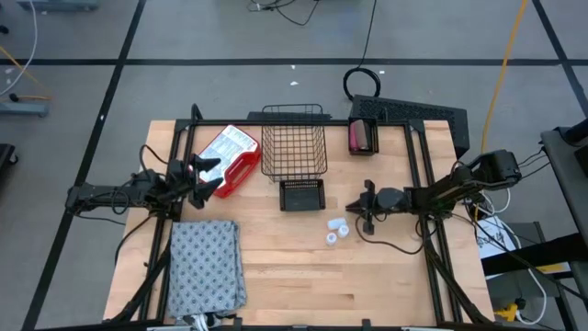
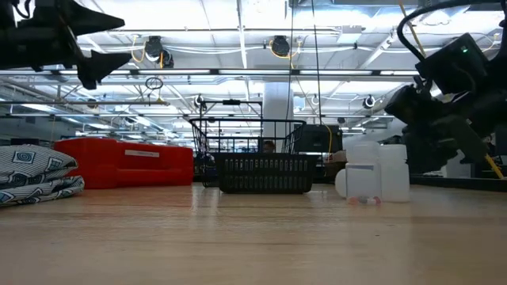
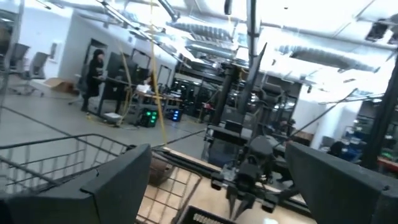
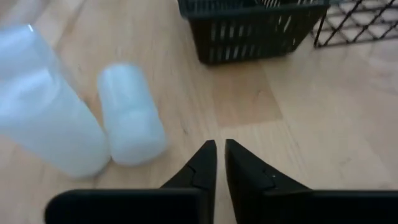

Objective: Pick & place medical supplies in basket/bin
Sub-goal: Put the bottom right white pill bottle into the bottom black bin

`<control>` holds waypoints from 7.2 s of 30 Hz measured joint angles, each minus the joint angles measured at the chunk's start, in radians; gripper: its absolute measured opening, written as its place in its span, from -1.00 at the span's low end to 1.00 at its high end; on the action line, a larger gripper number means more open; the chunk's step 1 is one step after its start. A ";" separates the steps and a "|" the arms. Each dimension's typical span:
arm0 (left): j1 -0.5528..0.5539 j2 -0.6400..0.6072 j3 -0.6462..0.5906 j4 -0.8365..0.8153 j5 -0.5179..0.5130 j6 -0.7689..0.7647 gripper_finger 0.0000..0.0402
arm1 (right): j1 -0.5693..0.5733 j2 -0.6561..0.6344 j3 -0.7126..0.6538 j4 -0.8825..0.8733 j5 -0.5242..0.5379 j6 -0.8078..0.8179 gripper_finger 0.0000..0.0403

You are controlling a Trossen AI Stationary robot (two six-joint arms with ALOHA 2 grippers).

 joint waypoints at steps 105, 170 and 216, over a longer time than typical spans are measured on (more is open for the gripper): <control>-0.055 1.823 1.547 -0.646 0.183 0.219 0.86 | 0.066 -0.015 0.118 -0.031 0.037 -0.160 -0.27; -0.056 2.075 1.651 -0.521 0.194 0.227 -0.23 | 0.080 -0.015 0.121 0.022 0.033 -0.208 -0.29; -0.074 1.580 0.836 -0.164 -0.106 -0.190 -0.30 | 0.078 -0.036 0.120 0.053 0.060 -0.156 -0.15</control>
